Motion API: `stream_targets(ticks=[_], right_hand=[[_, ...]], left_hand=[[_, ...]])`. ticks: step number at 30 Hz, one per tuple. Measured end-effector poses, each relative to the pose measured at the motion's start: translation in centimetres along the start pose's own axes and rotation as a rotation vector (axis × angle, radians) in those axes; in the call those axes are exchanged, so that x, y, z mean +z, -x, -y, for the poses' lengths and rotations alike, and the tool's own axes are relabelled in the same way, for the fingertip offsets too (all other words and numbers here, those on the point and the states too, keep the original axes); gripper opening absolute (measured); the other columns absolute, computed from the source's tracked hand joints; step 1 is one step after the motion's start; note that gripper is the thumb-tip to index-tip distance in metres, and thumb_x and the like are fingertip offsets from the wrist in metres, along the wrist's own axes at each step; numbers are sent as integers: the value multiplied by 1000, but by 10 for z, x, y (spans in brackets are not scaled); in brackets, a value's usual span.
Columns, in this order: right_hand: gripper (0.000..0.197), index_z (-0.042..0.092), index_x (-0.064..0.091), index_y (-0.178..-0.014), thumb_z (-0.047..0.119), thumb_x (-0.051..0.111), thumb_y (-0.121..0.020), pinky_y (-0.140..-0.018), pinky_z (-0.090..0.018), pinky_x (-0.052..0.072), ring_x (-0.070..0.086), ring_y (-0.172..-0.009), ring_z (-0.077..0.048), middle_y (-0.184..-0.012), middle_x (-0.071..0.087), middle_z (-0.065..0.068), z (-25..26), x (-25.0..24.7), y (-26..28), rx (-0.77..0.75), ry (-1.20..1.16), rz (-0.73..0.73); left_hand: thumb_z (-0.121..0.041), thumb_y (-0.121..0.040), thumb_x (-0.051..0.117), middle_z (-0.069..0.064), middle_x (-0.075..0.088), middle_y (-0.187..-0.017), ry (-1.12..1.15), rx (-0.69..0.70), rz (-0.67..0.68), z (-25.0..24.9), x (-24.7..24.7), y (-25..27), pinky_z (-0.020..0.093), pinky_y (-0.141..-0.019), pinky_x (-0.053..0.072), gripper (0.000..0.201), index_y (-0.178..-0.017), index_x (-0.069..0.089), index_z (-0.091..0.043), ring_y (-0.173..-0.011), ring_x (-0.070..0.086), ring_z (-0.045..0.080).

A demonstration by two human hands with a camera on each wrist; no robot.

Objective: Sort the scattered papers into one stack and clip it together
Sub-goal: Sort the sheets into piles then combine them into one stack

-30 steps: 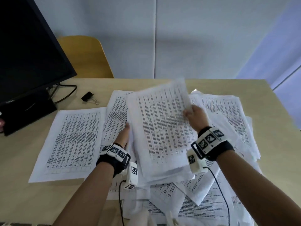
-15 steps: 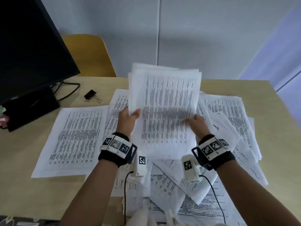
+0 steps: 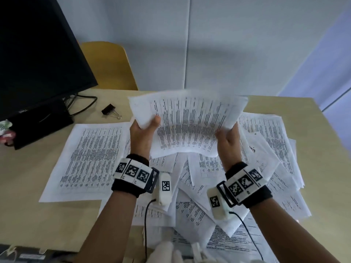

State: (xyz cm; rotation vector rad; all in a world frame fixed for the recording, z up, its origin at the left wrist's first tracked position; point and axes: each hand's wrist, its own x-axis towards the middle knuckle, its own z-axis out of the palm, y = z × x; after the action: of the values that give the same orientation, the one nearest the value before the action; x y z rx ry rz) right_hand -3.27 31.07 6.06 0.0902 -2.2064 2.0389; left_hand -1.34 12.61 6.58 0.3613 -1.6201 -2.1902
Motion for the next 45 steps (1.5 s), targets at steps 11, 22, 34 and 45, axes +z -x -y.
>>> stream_targets(ticks=[11, 22, 34, 45], right_hand=[[24, 9, 39, -97, 6, 35, -73, -63, -23, 45, 48, -74, -10, -84, 48, 1, -3, 6, -11, -46, -14, -33], [6, 10, 42, -90, 5, 45, -92, -56, -8, 44, 50, -67, -4, -75, 50, 9, -11, 61, 1, -26, 244, -13], [15, -8, 58, -93, 5, 54, -87, -43, -9, 43, 53, -47, -8, -68, 56, -8, -37, 201, 44, 283, 534, 493], [32, 4, 51, -114, 8, 58, -83, -89, -26, 44, 53, -99, -23, -123, 47, -12, -72, 258, 73, 387, 762, 512]], left_hand=[[-29, -68, 72, -10, 70, -93, -46, -38, 65, -3, -14, -6, 22, -92, 51, 36, -101, 62, -18, -92, 65, 0], [-11, -89, 56, 3, 56, -127, -400, -123, -93, -22, -74, -27, 24, -92, 39, 43, -131, 46, -10, -114, 50, 15], [4, -85, 38, 18, 56, -124, -901, -277, -335, -39, -230, -76, 36, -92, 42, 38, -121, 52, 0, -116, 52, 34], [-10, -89, 41, 23, 27, -141, -1214, -704, -267, -4, -289, -74, 42, -105, 30, 42, -130, 43, -1, -131, 28, 38]])
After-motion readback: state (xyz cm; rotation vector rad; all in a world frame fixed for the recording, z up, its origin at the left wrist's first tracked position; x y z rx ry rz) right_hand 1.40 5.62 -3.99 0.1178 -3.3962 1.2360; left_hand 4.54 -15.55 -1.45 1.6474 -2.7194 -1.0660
